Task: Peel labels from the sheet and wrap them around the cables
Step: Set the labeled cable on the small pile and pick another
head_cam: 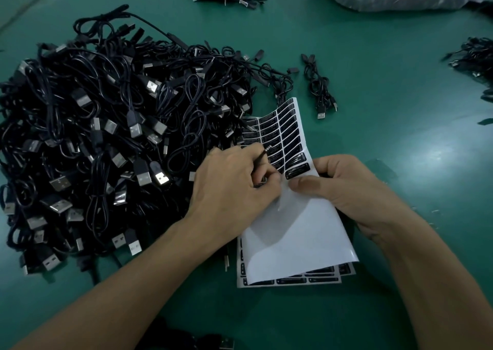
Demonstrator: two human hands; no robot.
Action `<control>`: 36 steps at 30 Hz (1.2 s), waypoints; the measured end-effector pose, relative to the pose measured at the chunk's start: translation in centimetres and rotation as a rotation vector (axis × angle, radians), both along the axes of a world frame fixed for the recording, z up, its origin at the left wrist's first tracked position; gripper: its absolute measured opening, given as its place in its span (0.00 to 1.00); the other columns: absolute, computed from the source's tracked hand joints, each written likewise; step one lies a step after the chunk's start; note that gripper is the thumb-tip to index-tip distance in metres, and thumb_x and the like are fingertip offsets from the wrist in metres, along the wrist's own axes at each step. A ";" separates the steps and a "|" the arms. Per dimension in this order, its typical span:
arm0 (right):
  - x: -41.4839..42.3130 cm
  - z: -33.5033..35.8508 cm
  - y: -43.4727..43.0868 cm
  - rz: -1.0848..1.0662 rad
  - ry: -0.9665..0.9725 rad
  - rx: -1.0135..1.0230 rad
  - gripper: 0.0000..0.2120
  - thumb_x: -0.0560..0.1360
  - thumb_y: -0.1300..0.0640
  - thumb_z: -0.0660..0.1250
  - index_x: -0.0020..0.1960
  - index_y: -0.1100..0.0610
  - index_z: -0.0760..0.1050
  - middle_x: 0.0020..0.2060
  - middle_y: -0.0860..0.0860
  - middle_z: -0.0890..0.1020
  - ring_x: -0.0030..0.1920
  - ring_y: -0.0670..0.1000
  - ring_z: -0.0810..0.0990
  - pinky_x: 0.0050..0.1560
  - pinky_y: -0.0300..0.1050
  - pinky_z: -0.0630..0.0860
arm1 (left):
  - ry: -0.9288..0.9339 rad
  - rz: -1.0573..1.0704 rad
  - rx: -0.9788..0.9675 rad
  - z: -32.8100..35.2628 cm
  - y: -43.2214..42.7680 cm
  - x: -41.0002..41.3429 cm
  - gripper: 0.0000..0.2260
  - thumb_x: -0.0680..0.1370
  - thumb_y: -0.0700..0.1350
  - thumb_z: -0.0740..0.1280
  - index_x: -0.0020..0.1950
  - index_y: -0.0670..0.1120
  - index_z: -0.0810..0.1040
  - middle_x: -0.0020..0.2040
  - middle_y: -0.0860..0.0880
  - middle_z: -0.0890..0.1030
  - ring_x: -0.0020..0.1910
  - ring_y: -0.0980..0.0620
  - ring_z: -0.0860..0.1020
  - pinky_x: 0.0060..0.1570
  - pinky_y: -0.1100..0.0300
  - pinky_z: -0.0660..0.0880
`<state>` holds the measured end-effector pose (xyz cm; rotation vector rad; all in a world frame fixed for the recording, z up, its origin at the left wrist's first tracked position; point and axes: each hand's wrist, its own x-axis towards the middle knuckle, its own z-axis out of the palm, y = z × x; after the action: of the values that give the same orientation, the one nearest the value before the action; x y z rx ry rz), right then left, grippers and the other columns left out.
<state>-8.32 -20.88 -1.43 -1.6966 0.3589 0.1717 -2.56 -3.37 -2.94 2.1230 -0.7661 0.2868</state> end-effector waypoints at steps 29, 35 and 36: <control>0.6 0.2 6.5 -0.124 -0.669 -0.920 0.10 0.71 0.61 0.75 0.50 0.56 0.78 0.42 0.49 0.82 0.43 0.54 0.80 0.40 0.55 0.78 | 0.264 0.120 -0.378 1.2 0.9 1.1 0.18 0.70 0.39 0.73 0.33 0.47 0.63 0.34 0.52 0.84 0.33 0.46 0.82 0.29 0.54 0.74; 0.8 0.0 6.5 -0.146 -0.668 -0.915 0.09 0.72 0.64 0.71 0.49 0.56 0.75 0.39 0.51 0.81 0.40 0.56 0.78 0.37 0.56 0.78 | 0.287 0.092 -0.353 1.2 0.8 1.0 0.18 0.71 0.39 0.72 0.33 0.48 0.62 0.31 0.54 0.82 0.27 0.53 0.73 0.27 0.58 0.68; 0.8 0.0 6.4 -0.141 -0.673 -0.917 0.09 0.72 0.64 0.71 0.50 0.56 0.75 0.39 0.51 0.81 0.40 0.56 0.78 0.37 0.56 0.77 | 0.282 0.088 -0.355 1.2 0.8 1.0 0.19 0.71 0.40 0.72 0.34 0.48 0.62 0.31 0.53 0.82 0.26 0.54 0.72 0.27 0.61 0.67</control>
<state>-7.50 -14.46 -1.41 -2.4719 0.0259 -0.7668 -1.56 -2.62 -1.76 1.8117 -0.4220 0.1513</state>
